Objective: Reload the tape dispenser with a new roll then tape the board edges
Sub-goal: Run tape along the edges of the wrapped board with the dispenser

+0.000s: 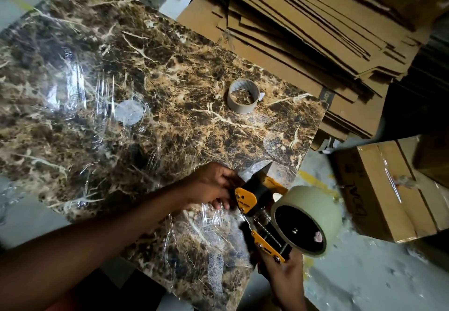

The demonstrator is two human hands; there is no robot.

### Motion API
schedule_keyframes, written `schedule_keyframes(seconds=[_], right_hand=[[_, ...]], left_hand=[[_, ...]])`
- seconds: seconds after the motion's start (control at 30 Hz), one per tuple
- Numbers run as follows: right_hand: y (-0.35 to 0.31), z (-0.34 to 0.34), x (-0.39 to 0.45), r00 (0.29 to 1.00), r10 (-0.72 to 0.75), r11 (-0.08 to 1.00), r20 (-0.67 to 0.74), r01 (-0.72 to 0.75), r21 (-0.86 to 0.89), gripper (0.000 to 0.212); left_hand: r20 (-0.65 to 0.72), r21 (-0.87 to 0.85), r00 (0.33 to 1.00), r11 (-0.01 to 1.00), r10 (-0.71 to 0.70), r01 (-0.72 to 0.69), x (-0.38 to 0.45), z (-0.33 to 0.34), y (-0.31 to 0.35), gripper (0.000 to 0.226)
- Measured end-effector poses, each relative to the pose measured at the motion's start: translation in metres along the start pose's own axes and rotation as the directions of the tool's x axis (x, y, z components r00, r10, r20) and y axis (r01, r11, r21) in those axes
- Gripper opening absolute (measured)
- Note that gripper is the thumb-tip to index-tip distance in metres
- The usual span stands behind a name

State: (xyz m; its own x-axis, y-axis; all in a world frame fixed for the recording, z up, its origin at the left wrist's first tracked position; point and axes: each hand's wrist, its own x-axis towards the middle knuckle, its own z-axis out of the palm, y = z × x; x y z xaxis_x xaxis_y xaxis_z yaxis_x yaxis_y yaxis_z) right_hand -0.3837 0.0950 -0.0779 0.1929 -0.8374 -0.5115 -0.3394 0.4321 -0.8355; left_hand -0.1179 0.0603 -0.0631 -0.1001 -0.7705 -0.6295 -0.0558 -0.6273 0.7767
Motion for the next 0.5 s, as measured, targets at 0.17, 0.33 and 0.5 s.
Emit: schedule_keyframes(seconds=[0.17, 0.33, 0.5], right_hand=[[0.002, -0.005, 0.005, 1.000, 0.004, 0.998, 0.012, -0.003, -0.060, 0.029], [-0.010, -0.023, 0.014, 0.997, -0.044, 0.989, 0.056, 0.051, -0.141, 0.035], [-0.002, -0.044, 0.021, 1.000, 0.024, 0.995, -0.009, -0.025, -0.098, 0.024]], left_hand=[[-0.041, 0.157, 0.999, 0.988, -0.001, 0.007, 0.008, -0.004, 0.002, 0.035], [-0.177, 0.306, 0.984, 0.952, 0.024, 0.031, 0.031, 0.013, 0.005, 0.033], [-0.313, 0.400, 0.933, 0.916, 0.179, -0.041, 0.043, 0.001, 0.018, 0.011]])
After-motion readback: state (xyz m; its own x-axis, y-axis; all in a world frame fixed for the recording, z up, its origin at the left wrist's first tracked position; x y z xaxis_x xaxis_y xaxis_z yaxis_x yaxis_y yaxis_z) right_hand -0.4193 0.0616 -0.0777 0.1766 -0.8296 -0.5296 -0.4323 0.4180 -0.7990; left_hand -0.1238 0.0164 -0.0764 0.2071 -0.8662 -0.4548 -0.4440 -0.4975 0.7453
